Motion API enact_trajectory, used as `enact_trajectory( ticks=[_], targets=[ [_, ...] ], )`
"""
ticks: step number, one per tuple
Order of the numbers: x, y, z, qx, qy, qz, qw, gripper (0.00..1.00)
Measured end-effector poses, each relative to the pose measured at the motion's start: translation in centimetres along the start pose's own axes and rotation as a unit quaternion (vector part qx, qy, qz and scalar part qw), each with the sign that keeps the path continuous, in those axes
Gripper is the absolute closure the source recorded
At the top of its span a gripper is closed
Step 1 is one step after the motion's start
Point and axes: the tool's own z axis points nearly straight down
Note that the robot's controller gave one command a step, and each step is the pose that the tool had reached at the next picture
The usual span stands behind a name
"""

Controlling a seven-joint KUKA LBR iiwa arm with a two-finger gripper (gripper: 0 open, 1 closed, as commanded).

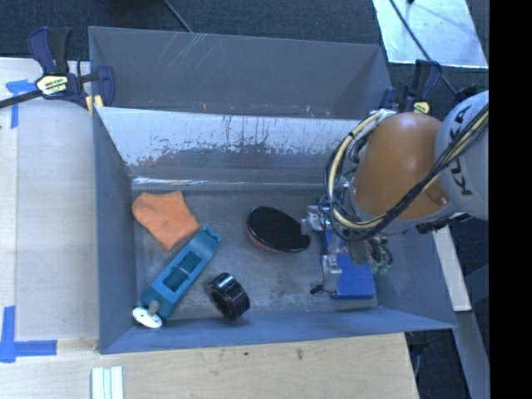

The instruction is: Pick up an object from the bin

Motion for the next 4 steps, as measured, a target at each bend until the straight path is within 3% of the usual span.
enact_trajectory(
  ticks=[1,2,3,4],
  targets=[
    [-0.2,0.0,-0.4,0.000,-0.0043,0.000,1.0000,0.00],
    [-6.1,1.6,2.3,0.000,-0.0062,0.001,1.0000,0.00],
    [-5.2,6.7,5.6,0.000,-0.0032,-0.042,0.9991,1.00],
    [-5.2,6.7,5.6,0.000,-0.0032,-0.042,0.9991,1.00]
  ],
)
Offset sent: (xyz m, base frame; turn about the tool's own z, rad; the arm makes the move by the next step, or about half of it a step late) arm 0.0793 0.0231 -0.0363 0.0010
